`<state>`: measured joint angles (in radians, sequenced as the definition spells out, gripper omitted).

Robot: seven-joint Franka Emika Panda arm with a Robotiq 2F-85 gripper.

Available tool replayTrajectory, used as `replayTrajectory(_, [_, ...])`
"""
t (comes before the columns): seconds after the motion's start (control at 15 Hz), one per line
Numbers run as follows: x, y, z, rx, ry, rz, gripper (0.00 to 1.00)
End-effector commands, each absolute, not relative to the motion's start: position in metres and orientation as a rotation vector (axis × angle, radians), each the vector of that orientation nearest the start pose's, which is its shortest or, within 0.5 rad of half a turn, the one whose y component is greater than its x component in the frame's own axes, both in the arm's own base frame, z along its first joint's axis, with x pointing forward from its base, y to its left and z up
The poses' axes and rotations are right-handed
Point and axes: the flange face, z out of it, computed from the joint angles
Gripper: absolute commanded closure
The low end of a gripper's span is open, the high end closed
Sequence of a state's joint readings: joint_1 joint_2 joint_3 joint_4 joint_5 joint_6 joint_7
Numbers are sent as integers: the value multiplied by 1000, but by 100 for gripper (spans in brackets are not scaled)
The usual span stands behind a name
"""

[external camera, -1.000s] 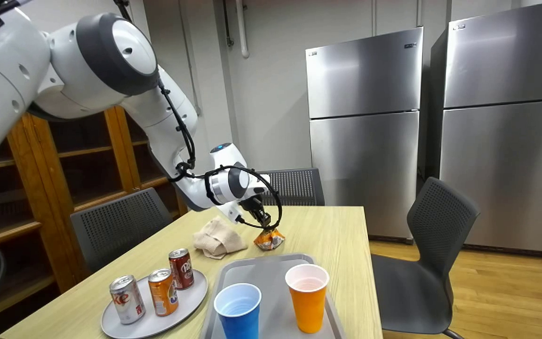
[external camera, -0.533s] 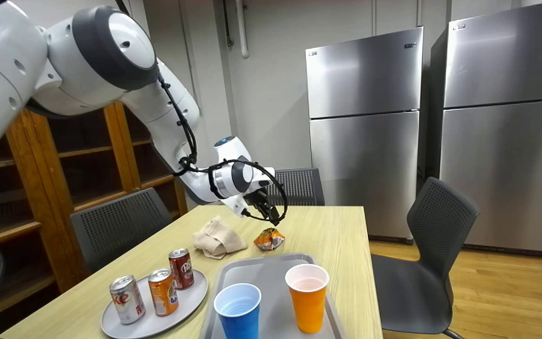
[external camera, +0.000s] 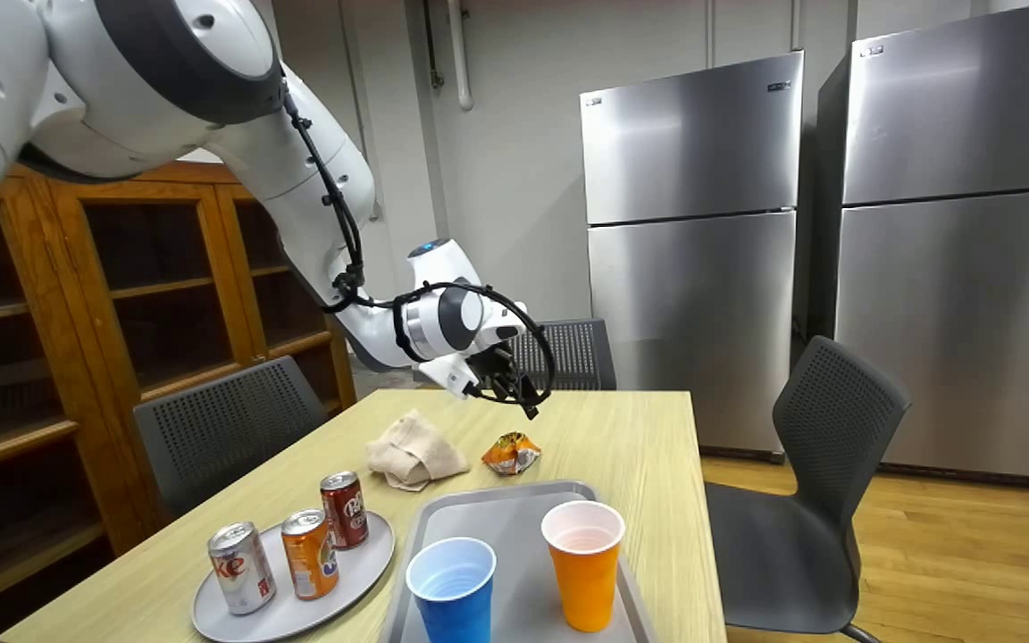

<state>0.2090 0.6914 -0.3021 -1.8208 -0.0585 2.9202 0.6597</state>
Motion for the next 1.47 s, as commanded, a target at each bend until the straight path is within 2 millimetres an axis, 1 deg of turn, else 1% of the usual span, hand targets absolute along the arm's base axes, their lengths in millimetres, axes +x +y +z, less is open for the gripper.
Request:
replayTrajectory(0.0, [655,-44,239,-3031,873,-654,0])
replayTrajectory(0.47, [615,-62,262,-3107,805,-574,0])
replayTrajectory(0.73, [590,-72,271,-3133,801,-566,0])
replayTrajectory(0.93, [571,-77,278,-3157,767,-543,0])
replayTrajectory(1.4, [533,-87,293,-3206,766,-521,0])
